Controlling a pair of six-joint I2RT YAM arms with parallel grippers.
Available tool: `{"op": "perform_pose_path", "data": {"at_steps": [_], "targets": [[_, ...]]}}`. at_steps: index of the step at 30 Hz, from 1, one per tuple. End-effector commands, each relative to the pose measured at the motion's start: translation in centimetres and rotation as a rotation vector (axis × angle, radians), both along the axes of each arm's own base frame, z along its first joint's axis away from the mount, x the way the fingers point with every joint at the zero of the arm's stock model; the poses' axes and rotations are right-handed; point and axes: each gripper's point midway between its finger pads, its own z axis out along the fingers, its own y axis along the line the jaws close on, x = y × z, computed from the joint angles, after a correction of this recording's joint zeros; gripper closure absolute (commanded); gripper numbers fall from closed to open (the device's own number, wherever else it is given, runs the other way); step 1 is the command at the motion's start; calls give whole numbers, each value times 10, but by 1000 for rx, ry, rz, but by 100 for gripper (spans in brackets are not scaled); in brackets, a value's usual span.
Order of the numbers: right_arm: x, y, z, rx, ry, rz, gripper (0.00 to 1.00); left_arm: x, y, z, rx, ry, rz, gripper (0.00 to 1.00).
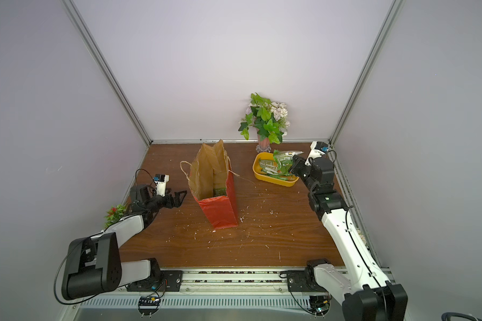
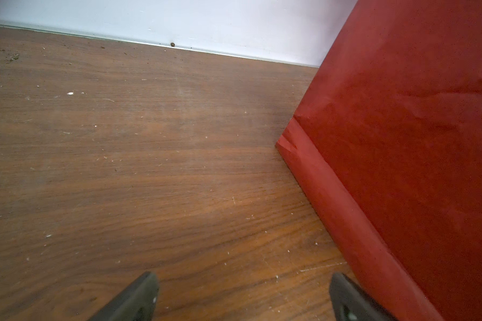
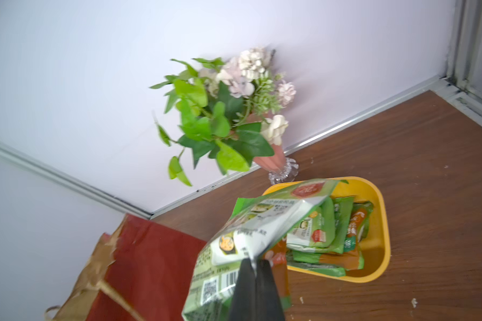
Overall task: Place the condiment packets inside the bag
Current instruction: Pick up the condiment packet from the storage box, then place the condiment packet in the paper bag.
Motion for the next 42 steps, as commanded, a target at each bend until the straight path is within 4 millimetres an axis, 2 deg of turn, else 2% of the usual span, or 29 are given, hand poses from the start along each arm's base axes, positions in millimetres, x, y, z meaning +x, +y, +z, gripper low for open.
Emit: {"op": "perform_pose_path", "data": {"at_steps": [1,5,9,16,19,26,36,39,40,42], "targets": [[-27,35,44,-28,-92,113,100,3,-1,7,14,-23,-9,1],[-53,74,74,-48,-153,221,100,4,-1,7,13,-25,-7,1],[-67,106,93,-45,-204,304,100,4,-1,7,13,-24,-7,1],[-79,181,100,-142,-242,443,100,4,-1,7,13,-24,-6,1],[-81,210,95,-202,-241,485,100,3,-1,7,14,-25,-6,1],[-76,245,66,-364,-203,496,100,3,-1,7,11,-25,-7,1],[-59,263,48,-484,-175,473,99,3,-1,8,13,-28,-4,1],[-55,269,47,-498,-173,474,68,3,-1,7,13,-26,-3,1],[-54,271,48,-499,-174,477,60,3,-1,7,13,-25,-3,1],[-53,273,53,-496,-184,481,54,3,-1,8,12,-26,-4,1]]}}
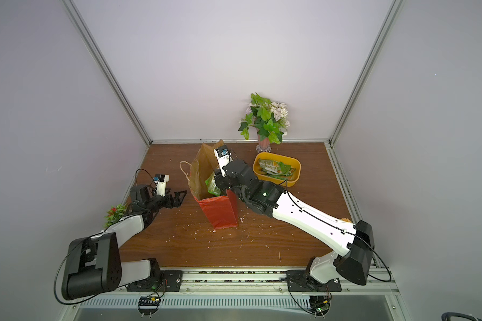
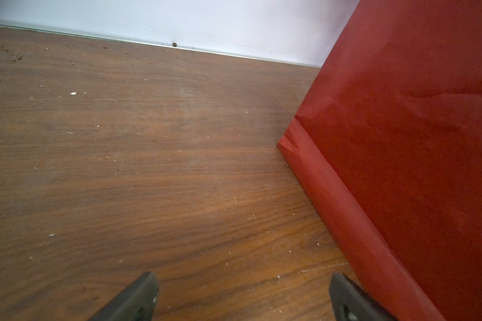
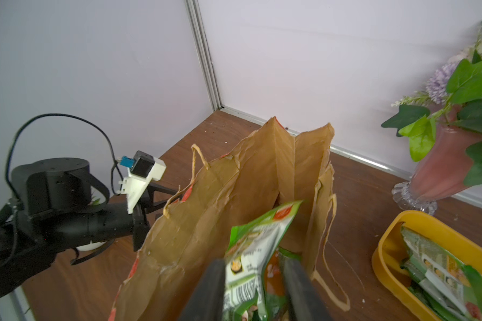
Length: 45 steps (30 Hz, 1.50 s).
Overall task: Place the condiment packets inside the bag
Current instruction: Place the condiment packet in the paper bag, then pick up the condiment packet from the storage box.
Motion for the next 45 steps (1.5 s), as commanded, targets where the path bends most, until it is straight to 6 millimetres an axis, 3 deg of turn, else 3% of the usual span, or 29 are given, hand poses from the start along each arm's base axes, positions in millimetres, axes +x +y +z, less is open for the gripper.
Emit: {"op": "perform_pose_path", "data": {"at_steps": [1,6,11,16,20,25,33,39,45], "targets": [[1,-1,35,49,-63,-7,52,3,-2,8,9,-26,-10,1],[0,-25,61,102,-109,-68,42,3,-2,8,9,-26,-11,1],[9,-81,59,150,-95,-174,39,3,-2,7,8,-25,-13,1],[30,-154,21,167,-28,-301,38,3,-2,7,9,-25,-12,1],[43,-185,-33,50,35,-347,33,4,-2,7,10,-23,-11,1],[64,-183,-104,-118,137,-327,28,4,-2,5,10,-18,-11,1],[107,-169,-166,-250,173,-333,26,4,-1,3,10,-12,-11,1],[142,-171,-196,-362,182,-407,26,5,-1,1,9,-3,-13,1],[169,-172,-211,-423,178,-460,27,7,0,-1,11,4,-8,1]]}}
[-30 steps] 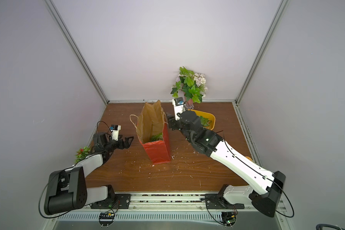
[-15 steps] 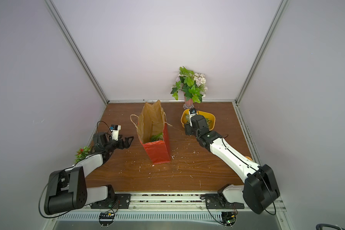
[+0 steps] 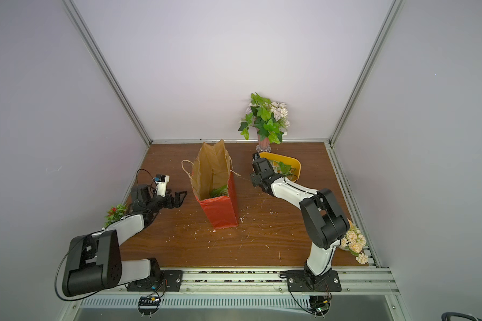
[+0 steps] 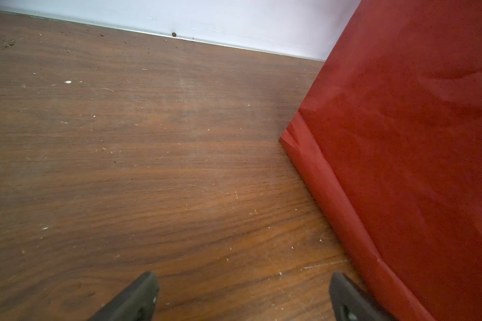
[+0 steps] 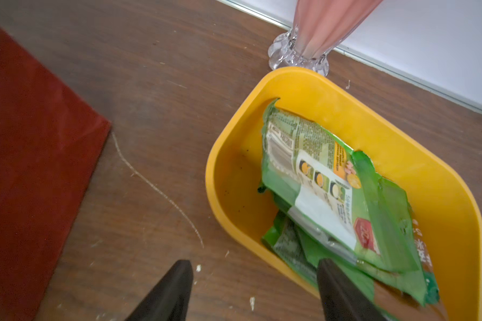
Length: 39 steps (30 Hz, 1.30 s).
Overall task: Place the condiment packets inside the bag
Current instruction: Pick up the condiment packet from the storage box.
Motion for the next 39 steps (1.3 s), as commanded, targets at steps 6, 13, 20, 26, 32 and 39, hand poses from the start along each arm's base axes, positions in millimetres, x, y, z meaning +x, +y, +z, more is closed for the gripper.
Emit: {"op": "perform_pose_path", "data": {"at_steps": [6,13,20,26,32,39], "targets": [[33,-5,21,-30,-99,-51,28,8,0,4,12,-10,-11,1],[45,-11,23,7,-103,-65,31,9,0,1,9,2,-12,1],[60,-8,6,-6,-58,-47,35,9,0,0,11,3,-11,1],[68,-4,-6,-37,-12,-30,36,9,1,0,14,6,-8,1],[77,-9,0,-39,-40,-56,48,10,1,0,14,6,-8,1],[82,-15,13,-36,-77,-82,77,11,1,-3,14,14,-5,1]]}}
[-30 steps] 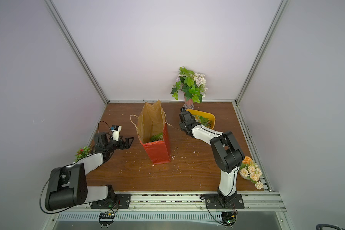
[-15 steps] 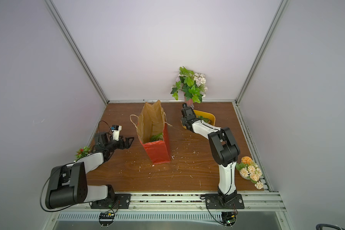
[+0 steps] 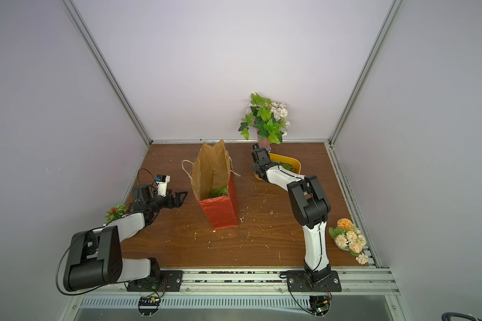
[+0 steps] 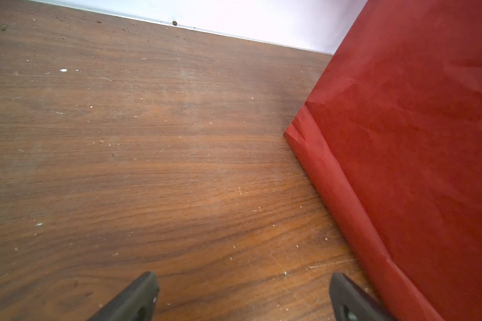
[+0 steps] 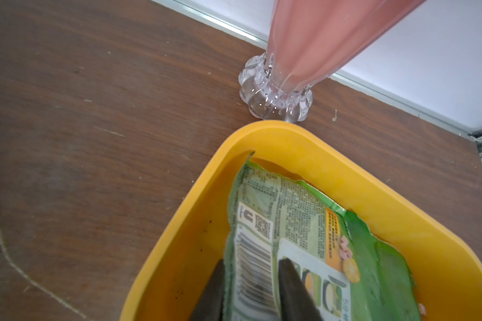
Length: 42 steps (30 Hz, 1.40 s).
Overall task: Place the condiment packets inside the bag
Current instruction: Pick up the condiment packet from the storage box.
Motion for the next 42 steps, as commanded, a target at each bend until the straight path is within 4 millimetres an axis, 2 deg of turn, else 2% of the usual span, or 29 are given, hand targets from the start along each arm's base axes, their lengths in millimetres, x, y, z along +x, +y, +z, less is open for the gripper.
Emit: {"op": "perform_pose_path", "data": {"at_steps": [1,4,5,9,15,26,33,38,42], "targets": [[11,-3,35,23,-81,-26,82,8,0,5,14,-11,-7,1],[8,-3,46,49,-106,-30,99,8,0,5,12,-8,-8,1],[6,-4,52,60,-119,-34,100,8,0,5,13,-9,-9,1],[-8,-11,79,117,-191,-54,100,8,0,5,11,-9,-10,1],[-40,-29,145,239,-360,-103,100,7,-2,5,4,-8,-18,1],[-103,-27,225,488,-479,-11,100,6,-2,6,5,-12,-19,1],[-157,5,278,632,-525,148,100,6,-2,8,8,-19,-17,1],[-197,45,314,663,-561,267,100,5,-2,9,9,-23,-14,1],[-221,79,339,720,-556,374,100,5,-1,12,13,-35,-11,1]]}}
